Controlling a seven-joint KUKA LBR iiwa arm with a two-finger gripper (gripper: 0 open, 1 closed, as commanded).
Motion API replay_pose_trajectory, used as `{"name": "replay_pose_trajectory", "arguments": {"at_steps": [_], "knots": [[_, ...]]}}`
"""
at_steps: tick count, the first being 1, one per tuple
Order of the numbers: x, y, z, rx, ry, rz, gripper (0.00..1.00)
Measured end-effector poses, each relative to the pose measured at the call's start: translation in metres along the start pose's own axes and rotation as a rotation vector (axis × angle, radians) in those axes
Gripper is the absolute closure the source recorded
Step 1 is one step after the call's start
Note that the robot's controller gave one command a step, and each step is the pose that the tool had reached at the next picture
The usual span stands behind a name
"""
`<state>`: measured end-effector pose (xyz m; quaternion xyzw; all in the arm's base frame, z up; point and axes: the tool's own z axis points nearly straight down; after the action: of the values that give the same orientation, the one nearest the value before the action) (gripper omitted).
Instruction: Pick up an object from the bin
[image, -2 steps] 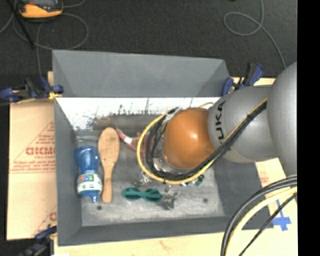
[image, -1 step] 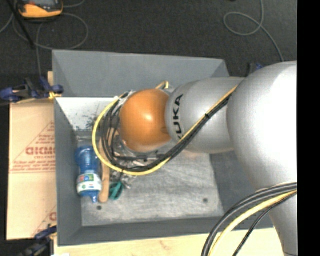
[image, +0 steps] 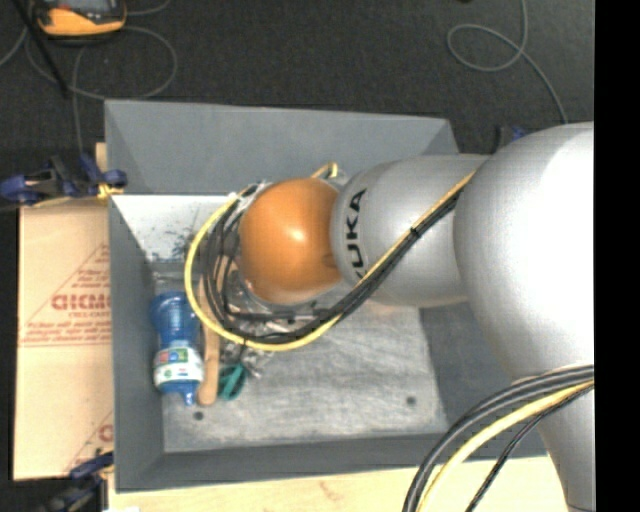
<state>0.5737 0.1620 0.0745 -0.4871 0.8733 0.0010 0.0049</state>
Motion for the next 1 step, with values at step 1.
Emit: {"name": "replay_pose_trajectory", "arguments": {"at_steps": [1], "knots": [[-0.0202, 0.0234, -0.1241, -0.002, 0.005, 0.005, 1.0]]}}
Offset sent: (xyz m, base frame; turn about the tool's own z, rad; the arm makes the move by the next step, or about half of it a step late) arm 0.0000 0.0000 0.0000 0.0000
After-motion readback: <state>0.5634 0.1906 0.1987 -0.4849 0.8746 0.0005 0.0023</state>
